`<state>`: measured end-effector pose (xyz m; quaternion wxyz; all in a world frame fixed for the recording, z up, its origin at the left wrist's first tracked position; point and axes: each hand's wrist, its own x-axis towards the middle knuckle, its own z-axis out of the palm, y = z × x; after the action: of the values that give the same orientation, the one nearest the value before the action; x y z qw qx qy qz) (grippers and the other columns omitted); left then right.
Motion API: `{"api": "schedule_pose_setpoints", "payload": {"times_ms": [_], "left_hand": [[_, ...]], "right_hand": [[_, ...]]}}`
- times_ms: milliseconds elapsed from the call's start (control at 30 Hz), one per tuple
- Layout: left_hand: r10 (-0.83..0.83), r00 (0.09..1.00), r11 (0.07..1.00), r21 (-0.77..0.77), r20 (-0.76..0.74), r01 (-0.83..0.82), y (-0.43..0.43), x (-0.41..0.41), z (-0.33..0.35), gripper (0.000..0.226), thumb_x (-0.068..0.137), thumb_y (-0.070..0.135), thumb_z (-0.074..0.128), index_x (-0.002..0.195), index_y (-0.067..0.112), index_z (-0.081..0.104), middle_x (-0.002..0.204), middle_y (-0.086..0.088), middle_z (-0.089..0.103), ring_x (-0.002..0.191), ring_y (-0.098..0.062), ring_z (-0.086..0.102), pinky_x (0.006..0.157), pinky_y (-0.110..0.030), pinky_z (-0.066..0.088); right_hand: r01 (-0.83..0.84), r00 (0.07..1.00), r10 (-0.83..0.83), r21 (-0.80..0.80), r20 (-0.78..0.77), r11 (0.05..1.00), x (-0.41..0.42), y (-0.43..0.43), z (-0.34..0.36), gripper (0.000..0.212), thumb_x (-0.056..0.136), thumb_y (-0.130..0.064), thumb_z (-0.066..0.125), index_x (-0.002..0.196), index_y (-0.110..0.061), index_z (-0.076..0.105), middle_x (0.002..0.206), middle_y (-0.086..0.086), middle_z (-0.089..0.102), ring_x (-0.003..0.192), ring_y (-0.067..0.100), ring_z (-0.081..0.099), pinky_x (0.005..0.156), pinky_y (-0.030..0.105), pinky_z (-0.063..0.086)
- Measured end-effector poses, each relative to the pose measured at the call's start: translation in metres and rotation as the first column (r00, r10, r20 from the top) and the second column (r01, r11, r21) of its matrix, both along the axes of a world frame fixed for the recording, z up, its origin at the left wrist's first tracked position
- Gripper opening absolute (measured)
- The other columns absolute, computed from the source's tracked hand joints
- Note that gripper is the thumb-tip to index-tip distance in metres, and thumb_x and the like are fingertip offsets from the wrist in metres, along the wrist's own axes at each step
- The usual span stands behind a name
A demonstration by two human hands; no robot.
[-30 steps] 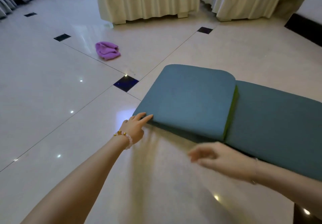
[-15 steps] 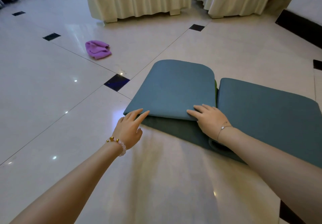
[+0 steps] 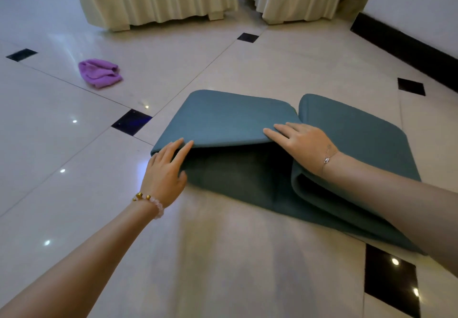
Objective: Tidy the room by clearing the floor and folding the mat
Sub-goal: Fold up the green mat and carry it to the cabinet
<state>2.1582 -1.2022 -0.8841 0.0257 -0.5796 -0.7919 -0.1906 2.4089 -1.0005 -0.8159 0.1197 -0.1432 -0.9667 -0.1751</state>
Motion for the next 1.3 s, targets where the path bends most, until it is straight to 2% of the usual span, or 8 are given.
{"api": "schedule_pose_setpoints", "payload": {"times_ms": [433,600,733,833,967,1033,1133,1300], "left_hand": [[0.141,0.980,0.990,0.011,0.140,-0.144,0.020,0.017,0.038,0.075,0.084,0.009,0.062,0.148,0.015,0.025,0.148,-0.013,0.032,0.134,-0.033,0.033,0.108,-0.047,0.035],[0.194,0.924,0.977,0.016,0.328,-0.211,0.042,0.040,0.067,0.083,0.083,0.018,0.068,0.148,0.006,0.018,0.150,-0.018,0.025,0.139,-0.031,0.025,0.112,-0.043,0.025],[-0.039,0.905,0.999,0.030,0.423,0.029,0.073,0.091,0.083,0.075,0.083,0.016,0.068,0.146,0.012,0.027,0.143,-0.014,0.036,0.131,-0.028,0.037,0.106,-0.034,0.031],[-0.278,0.915,0.960,0.116,0.292,0.254,0.102,0.139,0.087,0.076,0.079,0.009,0.070,0.145,0.012,0.032,0.147,-0.012,0.032,0.134,-0.029,0.034,0.109,-0.030,0.026],[-0.431,0.896,0.901,-0.006,0.107,0.434,0.134,0.202,0.079,0.080,0.079,0.010,0.069,0.147,0.016,0.027,0.153,-0.012,0.026,0.140,-0.039,0.022,0.113,-0.053,0.024],[-0.503,0.862,0.863,-0.094,-0.065,0.497,0.140,0.225,0.074,0.084,0.069,0.005,0.078,0.142,0.008,0.037,0.146,-0.015,0.039,0.132,-0.047,0.034,0.102,-0.062,0.034],[-0.542,0.782,0.839,-0.246,-0.308,0.485,0.141,0.231,0.054,0.088,0.041,0.002,0.091,0.123,-0.001,0.057,0.122,-0.025,0.060,0.103,-0.054,0.058,0.071,-0.069,0.047],[-0.571,0.692,0.815,-0.406,-0.442,0.413,0.132,0.213,0.041,0.092,0.034,0.013,0.095,0.119,0.001,0.062,0.116,-0.023,0.064,0.095,-0.051,0.063,0.064,-0.065,0.050]], "right_hand": [[-0.128,0.977,0.173,0.317,-0.120,0.940,-0.001,0.035,0.075,0.033,0.091,-0.003,0.038,0.091,-0.014,0.069,0.080,0.006,0.069,0.064,0.026,0.065,0.054,0.029,0.053],[0.031,0.999,-0.021,0.258,-0.043,0.966,0.120,0.061,0.091,0.038,0.078,0.001,0.037,0.094,-0.005,0.071,0.087,0.016,0.071,0.070,0.033,0.069,0.053,0.034,0.057],[0.280,0.958,-0.284,0.253,-0.020,0.926,0.248,0.073,0.099,0.037,0.081,0.007,0.040,0.103,0.002,0.069,0.098,0.023,0.069,0.083,0.042,0.068,0.068,0.048,0.058],[0.510,0.848,-0.529,0.238,0.020,0.827,0.330,0.063,0.095,0.053,0.064,0.023,0.066,0.113,0.001,0.065,0.108,0.023,0.068,0.091,0.042,0.067,0.067,0.045,0.056],[0.865,0.398,-0.832,0.144,0.387,0.481,0.390,0.041,0.069,0.060,0.095,-0.007,0.040,0.146,-0.032,0.023,0.137,-0.003,0.049,0.118,0.019,0.053,0.077,0.026,0.048],[0.953,0.280,-0.882,-0.002,0.380,0.302,0.396,0.037,0.052,0.064,0.093,-0.002,0.037,0.146,-0.035,0.024,0.138,-0.002,0.050,0.118,0.021,0.052,0.081,0.029,0.050],[0.931,0.338,-0.910,-0.225,0.239,0.286,0.384,0.034,0.026,0.061,0.091,0.000,0.035,0.143,-0.031,0.034,0.134,0.004,0.055,0.114,0.027,0.054,0.084,0.036,0.051],[0.738,0.601,-0.783,-0.485,0.158,0.469,0.314,0.021,0.004,0.057,0.089,-0.003,0.042,0.141,-0.025,0.040,0.137,0.005,0.052,0.124,0.027,0.047,0.098,0.036,0.042]]}}
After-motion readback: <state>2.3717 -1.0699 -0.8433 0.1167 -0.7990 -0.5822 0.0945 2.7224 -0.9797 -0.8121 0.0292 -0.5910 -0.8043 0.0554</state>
